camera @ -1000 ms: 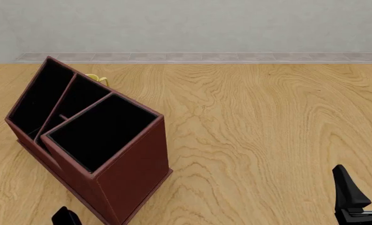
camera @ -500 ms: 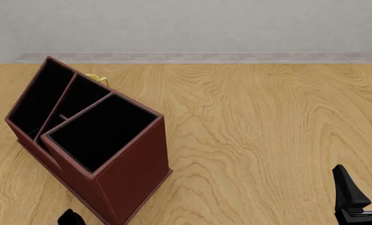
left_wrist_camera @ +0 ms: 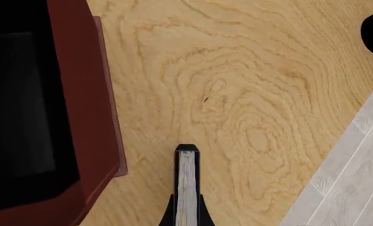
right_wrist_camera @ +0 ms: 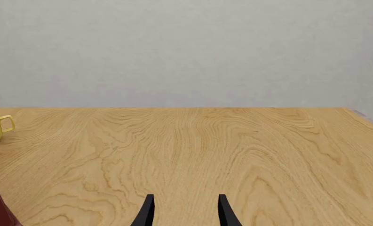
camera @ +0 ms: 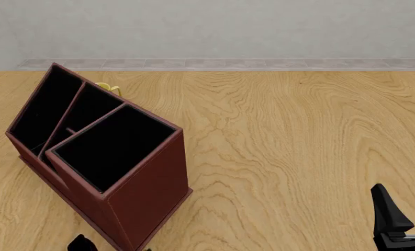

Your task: Pick up the book and place it in the left compartment of the caddy.

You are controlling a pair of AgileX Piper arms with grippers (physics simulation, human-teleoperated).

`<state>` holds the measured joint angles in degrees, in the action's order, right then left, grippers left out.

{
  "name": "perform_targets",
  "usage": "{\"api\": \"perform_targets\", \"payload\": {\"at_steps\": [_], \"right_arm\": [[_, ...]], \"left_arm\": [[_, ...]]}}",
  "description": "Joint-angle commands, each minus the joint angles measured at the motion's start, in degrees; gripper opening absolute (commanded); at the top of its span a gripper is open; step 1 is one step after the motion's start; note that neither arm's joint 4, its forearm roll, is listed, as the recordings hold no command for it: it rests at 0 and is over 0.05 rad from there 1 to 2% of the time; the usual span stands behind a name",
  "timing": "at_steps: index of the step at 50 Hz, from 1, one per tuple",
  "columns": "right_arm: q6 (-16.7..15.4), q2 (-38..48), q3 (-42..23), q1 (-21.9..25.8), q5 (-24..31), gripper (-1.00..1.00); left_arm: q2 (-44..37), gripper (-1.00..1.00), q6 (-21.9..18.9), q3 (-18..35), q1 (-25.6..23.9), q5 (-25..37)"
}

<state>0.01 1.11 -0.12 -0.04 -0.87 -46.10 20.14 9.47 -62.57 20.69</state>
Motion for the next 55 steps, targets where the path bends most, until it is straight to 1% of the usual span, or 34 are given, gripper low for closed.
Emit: {"api": "perform_targets", "payload": {"at_steps": [1,9,13,15,18,22,27,28,33,37,38,40,45,48,55], "right_arm": [[0.0,0.5,0.1,0.0,-0.6,1.00],[0.0,0.5,0.1,0.0,-0.6,1.00],[0.0,0.5,0.1,0.0,-0.6,1.00],[0.0,0.5,0.1,0.1,-0.6,1.00],[0.0,0.5,0.1,0.0,-0.6,1.00],[0.0,0.5,0.1,0.0,-0.6,1.00],[0.0,0.5,0.1,0.0,-0.6,1.00],[0.0,0.5,0.1,0.0,-0.6,1.00],[0.0,0.5,0.1,0.0,-0.6,1.00],[0.0,0.4,0.1,0.0,-0.6,1.00],[0.0,0.5,0.1,0.0,-0.6,1.00],[0.0,0.5,0.1,0.0,-0.6,1.00],[0.0,0.5,0.1,0.0,-0.6,1.00],[0.0,0.5,0.1,0.0,-0.6,1.00],[0.0,0.5,0.1,0.0,-0.6,1.00]], "left_arm": [[-0.4,-1.00,-1.7,1.5,-0.2,0.5],[0.7,-1.00,-3.2,4.0,0.4,4.3],[3.3,-1.00,-4.8,4.8,1.8,7.7],[5.3,-1.00,-6.0,5.5,2.8,10.2],[10.5,-1.00,-8.3,6.8,5.3,16.3],[13.9,-1.00,-9.2,8.3,6.3,20.8],[19.8,-1.00,-10.8,10.1,8.3,27.6],[21.8,-1.00,-11.4,10.8,8.9,29.9],[26.3,-1.00,-12.3,12.8,10.0,35.2],[28.7,-1.00,-12.8,13.7,10.6,38.0],[30.3,-1.00,-12.9,14.2,10.9,39.8],[31.8,-1.00,-13.5,14.6,11.5,41.6],[36.3,-1.00,-15.0,16.1,14.1,46.6],[38.6,-1.00,-15.8,16.9,15.6,48.9],[40.6,-1.00,-16.7,15.6,18.2,49.2]]}}
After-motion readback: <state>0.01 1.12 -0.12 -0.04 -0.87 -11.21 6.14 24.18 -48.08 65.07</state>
